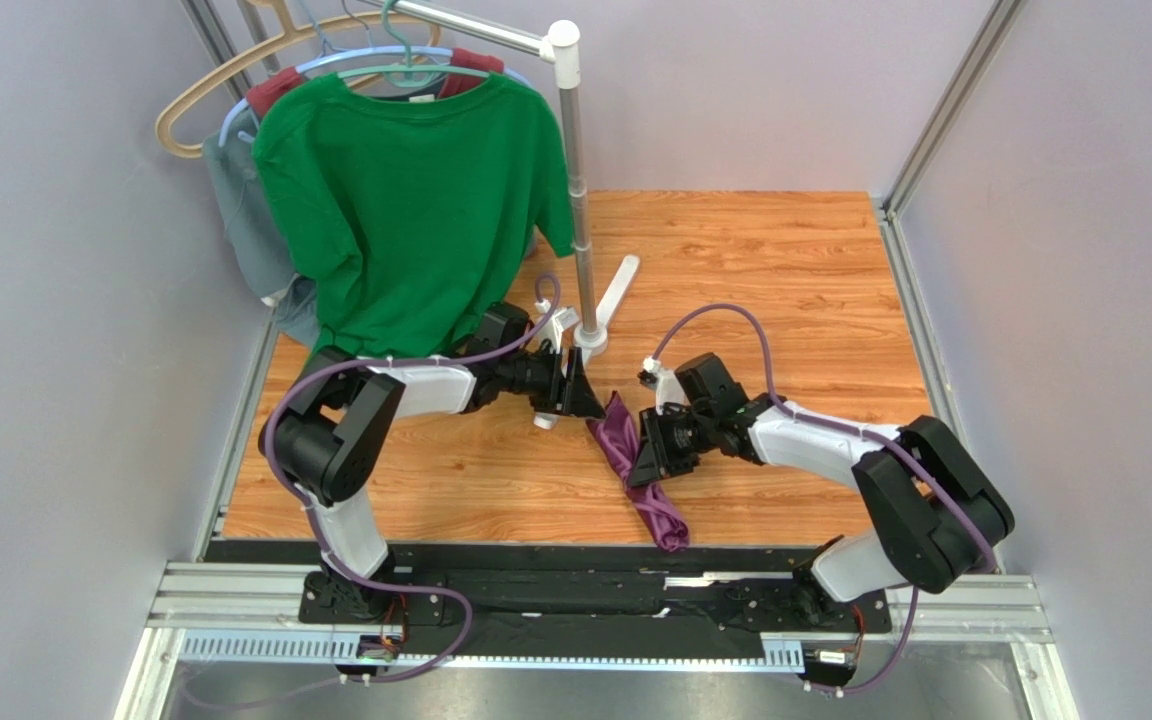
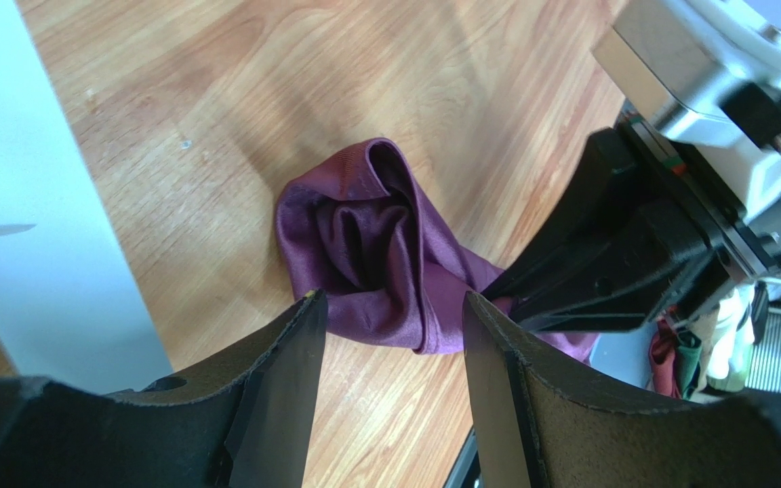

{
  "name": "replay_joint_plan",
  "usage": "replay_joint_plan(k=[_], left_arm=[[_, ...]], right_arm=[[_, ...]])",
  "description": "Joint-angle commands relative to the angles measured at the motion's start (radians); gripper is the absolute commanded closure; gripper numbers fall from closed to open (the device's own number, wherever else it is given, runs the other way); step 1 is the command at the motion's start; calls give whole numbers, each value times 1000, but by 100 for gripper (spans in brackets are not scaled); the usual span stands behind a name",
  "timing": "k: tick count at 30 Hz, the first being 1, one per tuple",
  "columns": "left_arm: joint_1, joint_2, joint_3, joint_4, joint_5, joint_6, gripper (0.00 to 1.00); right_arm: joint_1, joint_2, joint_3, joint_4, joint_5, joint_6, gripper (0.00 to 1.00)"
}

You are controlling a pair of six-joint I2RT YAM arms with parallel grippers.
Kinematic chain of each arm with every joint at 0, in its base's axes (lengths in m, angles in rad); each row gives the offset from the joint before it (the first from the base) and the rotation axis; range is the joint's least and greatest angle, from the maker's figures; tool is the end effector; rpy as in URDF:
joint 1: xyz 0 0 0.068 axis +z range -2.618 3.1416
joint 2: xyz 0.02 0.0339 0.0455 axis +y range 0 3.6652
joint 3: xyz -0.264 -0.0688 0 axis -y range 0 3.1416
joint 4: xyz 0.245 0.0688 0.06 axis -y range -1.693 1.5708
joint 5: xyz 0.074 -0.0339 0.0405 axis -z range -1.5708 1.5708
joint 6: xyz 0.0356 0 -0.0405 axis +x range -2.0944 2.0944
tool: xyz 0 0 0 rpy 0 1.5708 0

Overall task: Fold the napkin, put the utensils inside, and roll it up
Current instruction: Roll the napkin with the utensil

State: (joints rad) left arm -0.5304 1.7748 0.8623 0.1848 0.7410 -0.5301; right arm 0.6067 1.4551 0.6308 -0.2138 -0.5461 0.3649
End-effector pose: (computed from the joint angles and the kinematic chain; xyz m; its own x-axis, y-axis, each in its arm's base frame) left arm 0.2860 -0.1956 0.1482 -0.9036 0.0974 -0.4172 0.4070 0.4992 -0.7649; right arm 0.1973 0.1594 0.1467 -0.9123 -0.2620 -0.3148 -0.4050 0.6906 0.5992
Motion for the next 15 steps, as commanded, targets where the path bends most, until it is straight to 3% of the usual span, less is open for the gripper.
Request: replay_joint_plan(k=[1,12,15], left_arm=[[-5,-6,-20,107,58,-18,40],[-54,66,27,159,66,-48,43],[-65,86,40,159,74,-51,60]], right_arm=[[-35,20,-20,56,-69,-18,93],[-87,70,-34,82,-104,-23,93],[-88,64,-33,77,-101,-23,91]])
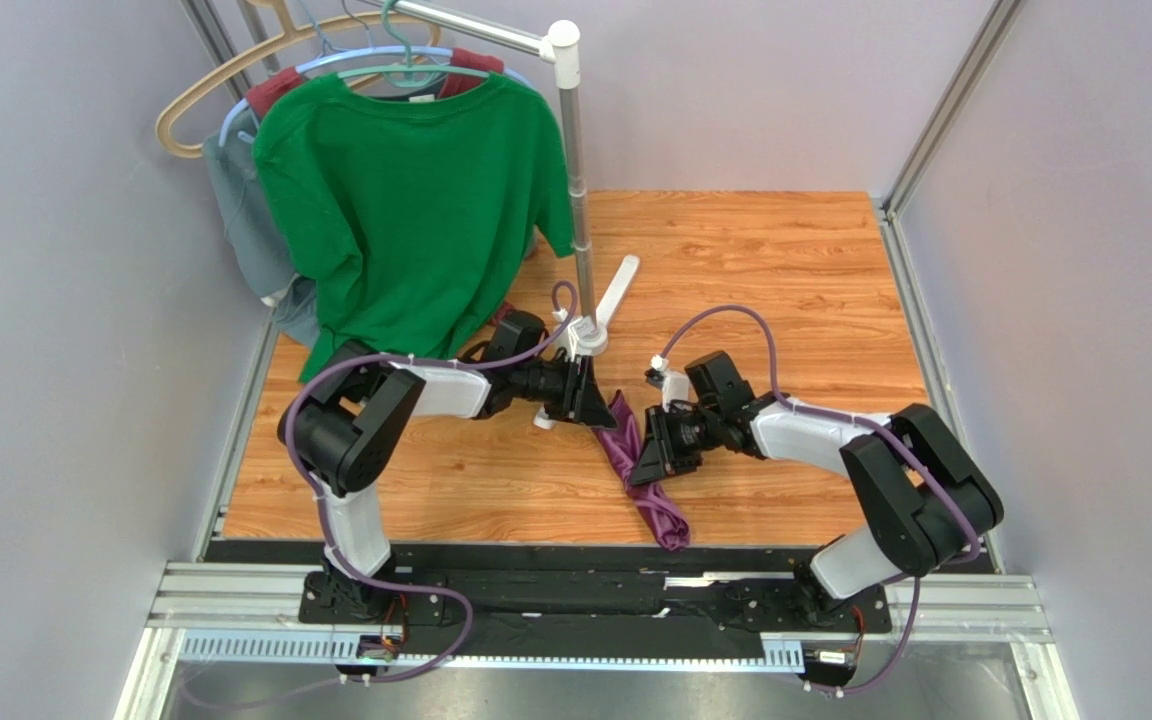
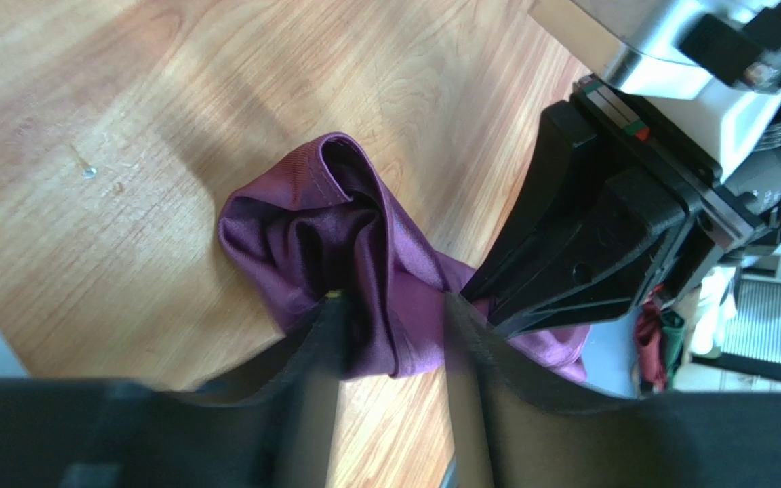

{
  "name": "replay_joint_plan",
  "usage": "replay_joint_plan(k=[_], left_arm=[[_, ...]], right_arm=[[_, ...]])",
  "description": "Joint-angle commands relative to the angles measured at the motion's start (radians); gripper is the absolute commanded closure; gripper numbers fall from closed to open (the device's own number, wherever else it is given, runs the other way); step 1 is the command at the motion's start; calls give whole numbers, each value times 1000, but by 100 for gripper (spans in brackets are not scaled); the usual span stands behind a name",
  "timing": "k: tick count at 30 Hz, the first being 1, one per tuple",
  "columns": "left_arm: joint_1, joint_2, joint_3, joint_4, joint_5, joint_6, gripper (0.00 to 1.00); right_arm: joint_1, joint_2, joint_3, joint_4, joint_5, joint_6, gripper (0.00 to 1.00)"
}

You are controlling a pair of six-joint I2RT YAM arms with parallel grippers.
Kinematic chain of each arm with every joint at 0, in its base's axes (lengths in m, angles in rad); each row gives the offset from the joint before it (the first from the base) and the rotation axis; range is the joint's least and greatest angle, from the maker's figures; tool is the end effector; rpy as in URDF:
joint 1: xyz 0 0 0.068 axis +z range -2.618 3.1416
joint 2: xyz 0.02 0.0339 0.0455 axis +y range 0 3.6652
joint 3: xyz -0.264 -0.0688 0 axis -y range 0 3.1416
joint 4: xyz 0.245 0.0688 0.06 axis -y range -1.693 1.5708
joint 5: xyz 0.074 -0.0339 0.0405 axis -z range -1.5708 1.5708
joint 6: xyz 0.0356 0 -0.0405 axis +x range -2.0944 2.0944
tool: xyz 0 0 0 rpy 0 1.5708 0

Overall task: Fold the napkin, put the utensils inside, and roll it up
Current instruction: Roll the napkin with the utensil

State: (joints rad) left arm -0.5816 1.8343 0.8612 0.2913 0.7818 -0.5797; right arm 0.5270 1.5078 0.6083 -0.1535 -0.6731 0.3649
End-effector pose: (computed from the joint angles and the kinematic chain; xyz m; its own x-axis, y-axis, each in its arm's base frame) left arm 0.2814 -0.2151 0.1371 -0.9045 0.1295 -0.4064 0.4201 0.4343 -0.7968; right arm 0.2076 0.1465 0.1340 -0.9371 -0.2225 -0.2691 -0.3485 0.6423 0.6827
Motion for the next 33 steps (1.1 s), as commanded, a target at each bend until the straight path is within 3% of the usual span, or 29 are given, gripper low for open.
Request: replay_joint_plan(k=[1,4,9,13,18,33], left_arm=[[-14,31,42,54,33,-6,76],[-14,40,50,49,27,-9,95],[-14,65,73,40,27,-8,100],[-14,71,87,35,28,-14,100],[-14,74,96,25,27,-9,100],[-14,82,102,14,28,-5,100]], right_arm=[[-9,9,-8,11,29,-21,89],[-9,-18,11,-35,47,-35,73],[-7,-110,71,-191,99,-79,44],[-9,-167,129,-270,144,-99,28],[-5,-149,145,-276,233,-93,23],[108,-28,140,-158,276,-6,17]])
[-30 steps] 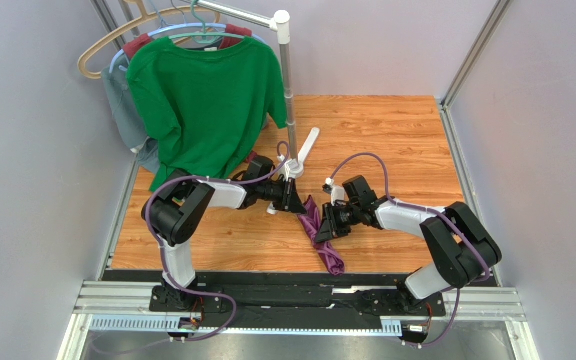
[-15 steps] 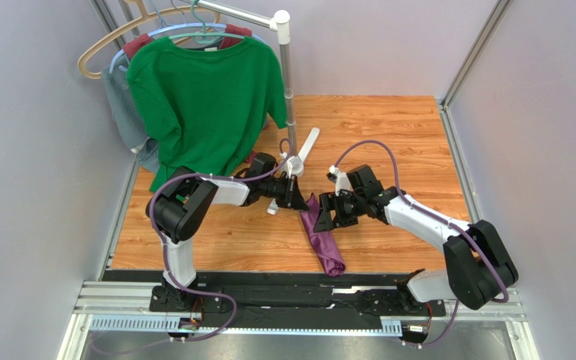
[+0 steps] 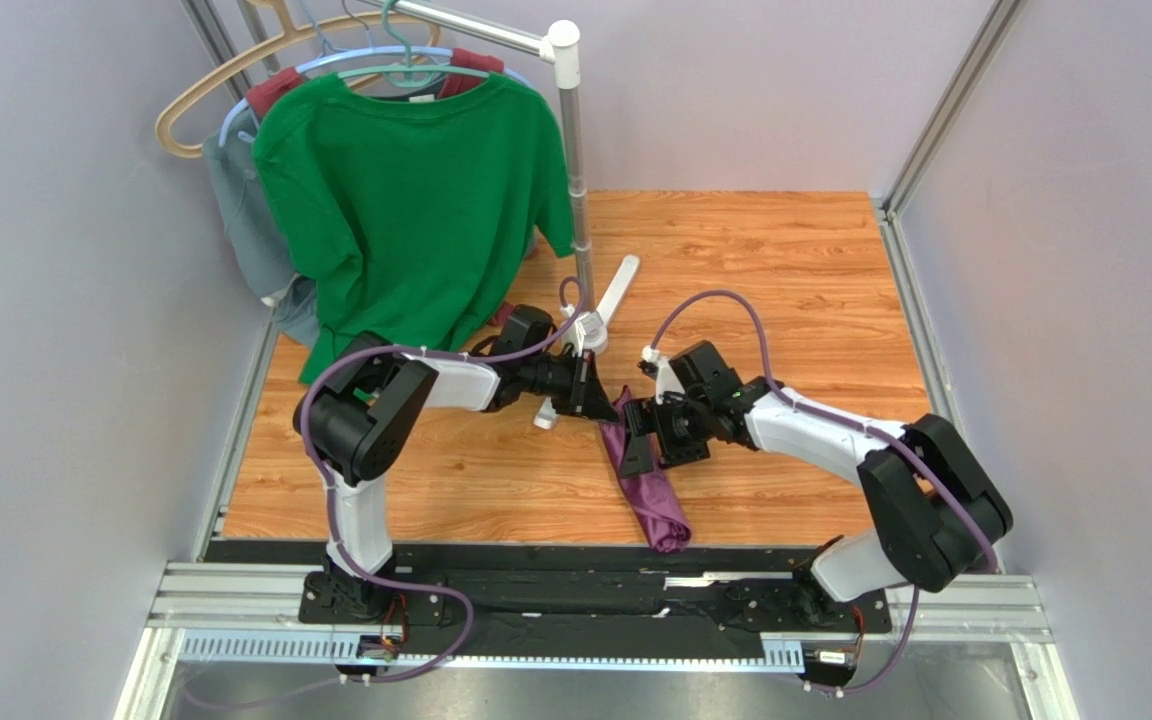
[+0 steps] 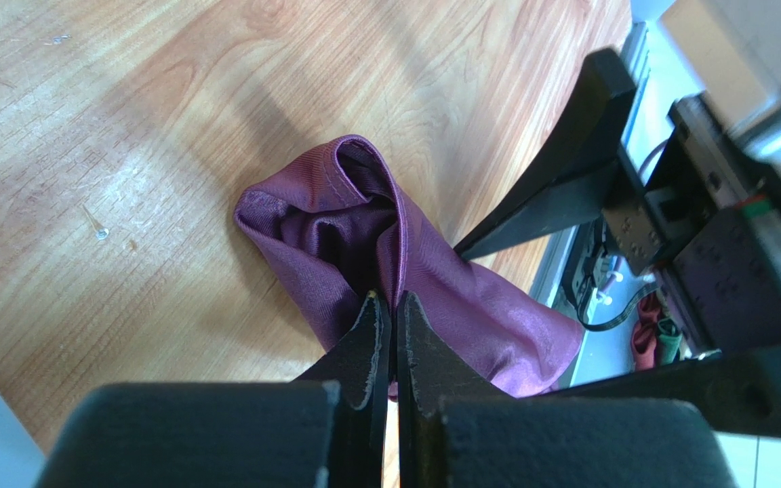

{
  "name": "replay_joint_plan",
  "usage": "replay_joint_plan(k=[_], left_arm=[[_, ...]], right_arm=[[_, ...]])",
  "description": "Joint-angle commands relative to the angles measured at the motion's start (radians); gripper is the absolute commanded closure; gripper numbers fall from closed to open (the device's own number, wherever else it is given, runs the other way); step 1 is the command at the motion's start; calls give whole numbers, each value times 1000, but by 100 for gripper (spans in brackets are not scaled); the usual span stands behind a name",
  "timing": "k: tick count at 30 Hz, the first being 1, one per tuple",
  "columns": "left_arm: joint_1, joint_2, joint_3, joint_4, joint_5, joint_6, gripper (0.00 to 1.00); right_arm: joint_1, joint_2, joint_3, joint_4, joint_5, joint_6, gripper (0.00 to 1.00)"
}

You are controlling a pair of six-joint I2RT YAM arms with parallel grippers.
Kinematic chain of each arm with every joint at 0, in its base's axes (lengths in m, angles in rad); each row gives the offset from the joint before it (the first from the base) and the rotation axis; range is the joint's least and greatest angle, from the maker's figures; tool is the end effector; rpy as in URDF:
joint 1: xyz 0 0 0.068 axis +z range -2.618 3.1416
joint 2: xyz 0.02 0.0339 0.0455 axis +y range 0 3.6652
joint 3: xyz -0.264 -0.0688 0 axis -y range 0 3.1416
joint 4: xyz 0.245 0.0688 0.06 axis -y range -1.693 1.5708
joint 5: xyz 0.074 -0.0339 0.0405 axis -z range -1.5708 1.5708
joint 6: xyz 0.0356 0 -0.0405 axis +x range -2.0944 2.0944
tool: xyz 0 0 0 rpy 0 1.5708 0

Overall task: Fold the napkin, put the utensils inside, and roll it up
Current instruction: Roll the napkin with the utensil

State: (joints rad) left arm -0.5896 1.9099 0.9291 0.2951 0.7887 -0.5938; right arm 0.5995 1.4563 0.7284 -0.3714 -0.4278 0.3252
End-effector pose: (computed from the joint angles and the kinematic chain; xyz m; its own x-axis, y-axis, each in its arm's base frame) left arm 0.2940 -0.2271 0.1295 -0.9108 0.1349 -0.3901 0.4086 0.4295 -0.8054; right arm 0.2071 0.1595 0.1628 -0.9107 -0.2703 -0.3123 -0.3989 0.7717 0.4954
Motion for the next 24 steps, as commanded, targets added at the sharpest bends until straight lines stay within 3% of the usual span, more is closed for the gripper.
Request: replay_joint_plan(k=[1,7,16,21,23,24], left_arm=[[-6,6,34,9,21,9,100],[-6,5,34,10,20,6,100],[-6,1,37,13,18,0,100],[-6,-6,33,15,18,-8,100],[-6,-15,33,10,14,-15,93],[-6,-28,33,9,7,-15,78]], right_arm=[[46,30,26,57,43,37,17],[143,72,65,11,191,63,19],[273,144,146,-129,506,135,31],[301,193,160,-161,581,190,48],[301,193,155,-170,601,198,50],[302,191,151,-172,609,204,51]])
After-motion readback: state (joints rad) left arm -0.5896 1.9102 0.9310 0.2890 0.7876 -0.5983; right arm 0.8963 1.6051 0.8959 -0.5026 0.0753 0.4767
